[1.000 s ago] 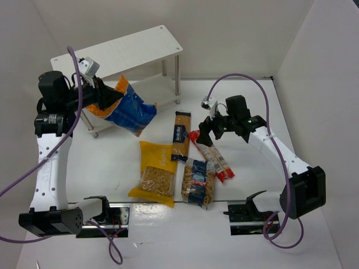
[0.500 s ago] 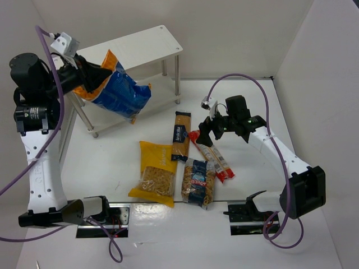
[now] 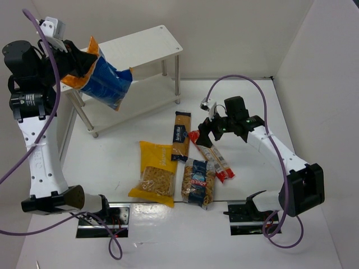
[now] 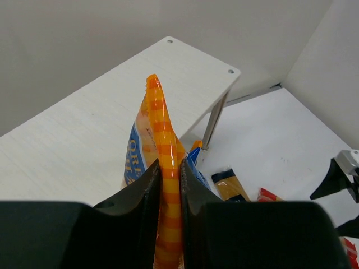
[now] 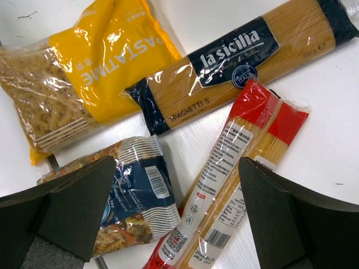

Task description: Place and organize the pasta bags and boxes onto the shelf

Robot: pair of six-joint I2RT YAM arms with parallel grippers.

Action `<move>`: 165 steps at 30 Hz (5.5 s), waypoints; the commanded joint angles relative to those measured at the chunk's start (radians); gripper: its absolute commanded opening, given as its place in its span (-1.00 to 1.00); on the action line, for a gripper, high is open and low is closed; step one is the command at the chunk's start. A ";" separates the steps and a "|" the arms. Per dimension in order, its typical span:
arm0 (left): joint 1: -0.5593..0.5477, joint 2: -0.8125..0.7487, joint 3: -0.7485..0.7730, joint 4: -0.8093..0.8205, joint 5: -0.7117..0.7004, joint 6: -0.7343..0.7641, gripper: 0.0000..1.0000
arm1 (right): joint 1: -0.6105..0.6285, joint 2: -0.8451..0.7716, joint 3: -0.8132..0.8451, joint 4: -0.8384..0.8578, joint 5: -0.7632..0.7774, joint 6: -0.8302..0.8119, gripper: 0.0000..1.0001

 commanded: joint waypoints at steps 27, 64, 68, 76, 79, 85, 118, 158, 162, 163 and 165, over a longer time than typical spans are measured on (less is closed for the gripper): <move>0.170 0.236 0.565 0.083 -0.131 -0.136 -1.00 | -0.006 0.044 -0.006 0.031 -0.038 -0.029 0.97; 0.186 0.371 0.302 0.230 -0.301 -0.007 -1.00 | -0.024 0.100 -0.006 0.012 -0.094 -0.048 0.97; 0.159 0.371 0.211 0.264 -0.345 0.059 -1.00 | -0.024 0.110 -0.006 0.012 -0.094 -0.048 0.97; 0.127 0.371 0.024 0.335 -0.410 0.105 -1.00 | -0.034 0.119 -0.006 0.012 -0.094 -0.048 0.97; 0.118 0.371 0.013 0.344 -0.434 0.105 -1.00 | -0.034 0.119 -0.006 0.012 -0.104 -0.048 0.97; 0.118 0.390 0.022 0.362 -0.488 0.114 -1.00 | -0.034 0.128 -0.006 0.003 -0.104 -0.048 0.97; 0.146 0.269 0.251 0.082 -0.439 0.111 1.00 | -0.061 0.062 -0.015 0.003 -0.104 -0.048 0.97; -0.089 -0.319 -0.921 -0.230 0.020 0.478 1.00 | -0.201 -0.332 -0.126 0.017 0.510 0.172 1.00; -0.098 -0.310 -0.921 -0.230 0.020 0.497 1.00 | -0.201 -0.303 -0.126 0.008 0.521 0.152 1.00; -0.098 -0.310 -0.921 -0.230 0.020 0.498 1.00 | -0.201 -0.303 -0.126 0.008 0.530 0.152 1.00; -0.098 -0.310 -0.921 -0.230 0.020 0.498 1.00 | -0.201 -0.303 -0.126 0.008 0.530 0.140 1.00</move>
